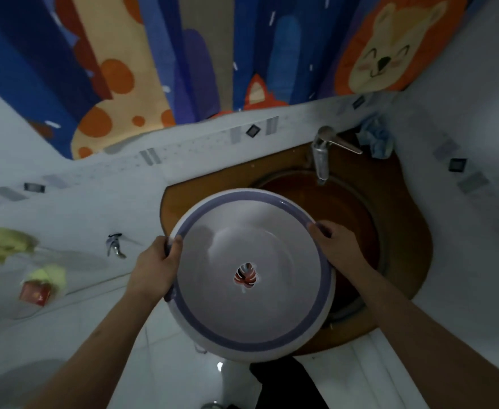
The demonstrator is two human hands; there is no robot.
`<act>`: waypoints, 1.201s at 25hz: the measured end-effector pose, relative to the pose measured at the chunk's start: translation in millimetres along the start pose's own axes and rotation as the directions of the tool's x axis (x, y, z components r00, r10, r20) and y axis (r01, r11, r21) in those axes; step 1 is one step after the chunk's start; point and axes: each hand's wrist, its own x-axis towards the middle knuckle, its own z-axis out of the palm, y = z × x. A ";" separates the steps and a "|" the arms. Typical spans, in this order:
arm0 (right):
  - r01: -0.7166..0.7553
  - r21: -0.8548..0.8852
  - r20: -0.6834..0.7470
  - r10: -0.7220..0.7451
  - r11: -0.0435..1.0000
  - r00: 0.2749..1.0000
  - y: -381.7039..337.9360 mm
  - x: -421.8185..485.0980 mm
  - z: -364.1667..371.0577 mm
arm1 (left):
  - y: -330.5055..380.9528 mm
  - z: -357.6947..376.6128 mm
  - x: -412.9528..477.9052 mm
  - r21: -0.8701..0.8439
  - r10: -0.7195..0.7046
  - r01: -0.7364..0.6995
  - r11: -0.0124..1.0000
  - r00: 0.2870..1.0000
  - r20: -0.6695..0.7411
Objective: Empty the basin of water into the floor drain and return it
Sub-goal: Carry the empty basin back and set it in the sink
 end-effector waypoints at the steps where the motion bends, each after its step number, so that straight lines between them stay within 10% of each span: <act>1: -0.020 -0.008 0.027 0.020 1.000 0.999 8.4 5.4 -5.1 | 6.5 7.0 3.6 -0.007 -0.004 0.004 1.000 1.000 0.009; 14: -0.278 -0.093 0.055 0.283 0.956 0.957 83.8 64.6 -56.8 | 78.2 85.1 30.4 -0.173 -0.090 0.117 0.978 0.984 0.156; 30: -0.256 -0.104 0.057 0.263 0.961 0.963 100.0 78.8 -67.8 | 88.5 145.3 22.9 -0.313 -0.123 0.231 0.921 0.936 0.329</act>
